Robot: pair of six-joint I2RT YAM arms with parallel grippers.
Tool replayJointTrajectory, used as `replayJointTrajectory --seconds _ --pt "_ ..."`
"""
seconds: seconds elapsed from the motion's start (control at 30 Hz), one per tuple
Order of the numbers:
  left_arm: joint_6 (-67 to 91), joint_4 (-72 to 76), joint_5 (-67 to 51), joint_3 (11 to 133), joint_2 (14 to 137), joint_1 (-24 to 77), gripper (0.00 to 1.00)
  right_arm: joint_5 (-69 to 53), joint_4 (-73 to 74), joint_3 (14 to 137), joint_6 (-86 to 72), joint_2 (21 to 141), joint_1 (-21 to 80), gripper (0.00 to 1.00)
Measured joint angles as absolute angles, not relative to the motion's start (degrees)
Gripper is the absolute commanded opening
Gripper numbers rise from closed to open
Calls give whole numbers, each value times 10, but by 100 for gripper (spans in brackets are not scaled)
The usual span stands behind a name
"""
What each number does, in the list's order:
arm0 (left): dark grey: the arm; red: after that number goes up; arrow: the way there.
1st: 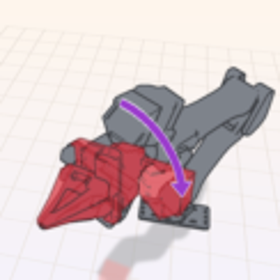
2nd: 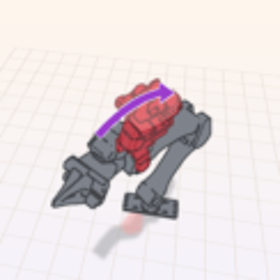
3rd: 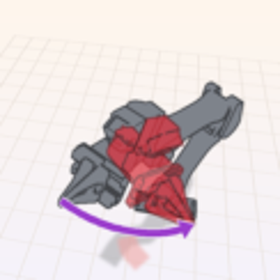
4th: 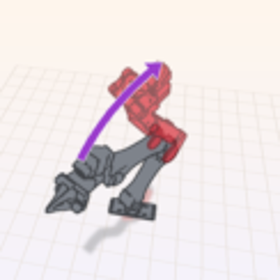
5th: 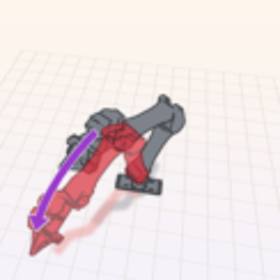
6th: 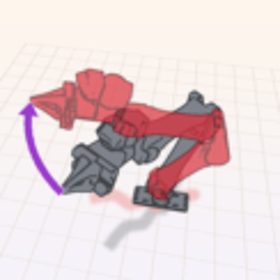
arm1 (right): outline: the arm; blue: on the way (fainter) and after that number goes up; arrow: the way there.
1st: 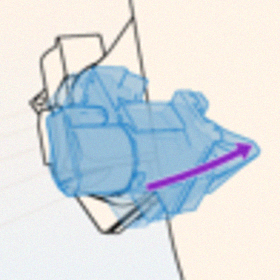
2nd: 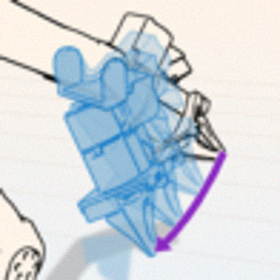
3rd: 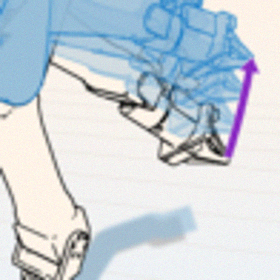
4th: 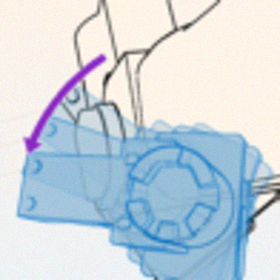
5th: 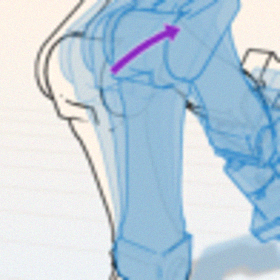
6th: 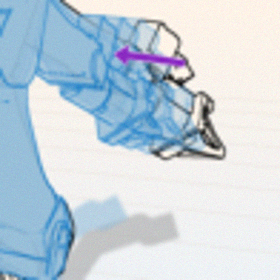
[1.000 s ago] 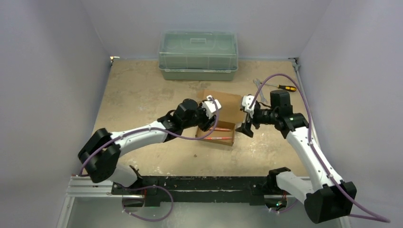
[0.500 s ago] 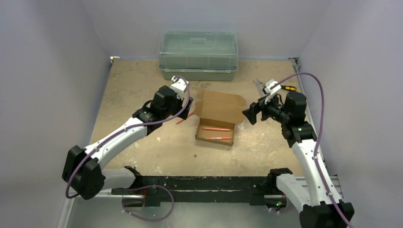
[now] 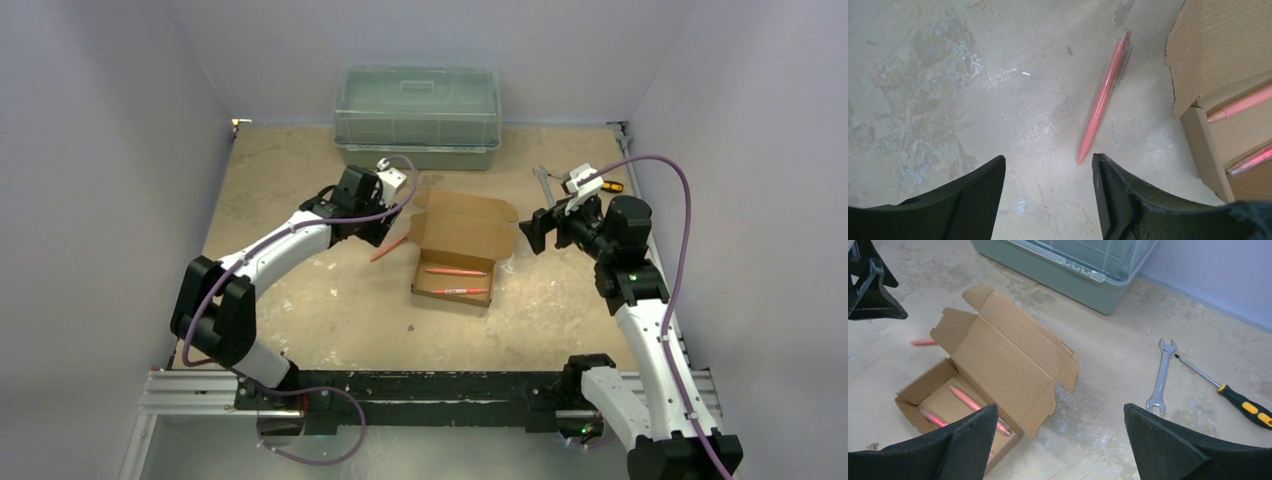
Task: Fold the paper box
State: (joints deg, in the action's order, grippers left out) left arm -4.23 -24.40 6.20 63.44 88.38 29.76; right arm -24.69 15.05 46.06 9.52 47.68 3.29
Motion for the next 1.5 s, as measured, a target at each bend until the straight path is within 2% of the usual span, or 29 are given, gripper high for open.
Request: replayJointTrajectory --seconds 0.33,0.53,0.67,1.27,1.37,1.43,1.5 --pt "-103 -234 -67 634 934 261 56 -246 150 459 101 471 32 99" --pt "-106 -229 -96 634 971 248 52 -245 150 459 101 470 30 99" --pt "-112 -229 -105 634 1004 248 43 -245 150 456 101 467 30 99" --pt "-111 -203 -126 651 1051 248 20 -245 150 456 101 467 30 99" --pt "-111 -204 -126 651 1051 248 13 -245 150 456 101 467 30 99" --pt "-111 -206 -126 652 1052 248 1 -245 150 456 101 467 30 99" --pt "-110 -209 -119 654 1052 248 0 -245 150 456 101 467 30 99"
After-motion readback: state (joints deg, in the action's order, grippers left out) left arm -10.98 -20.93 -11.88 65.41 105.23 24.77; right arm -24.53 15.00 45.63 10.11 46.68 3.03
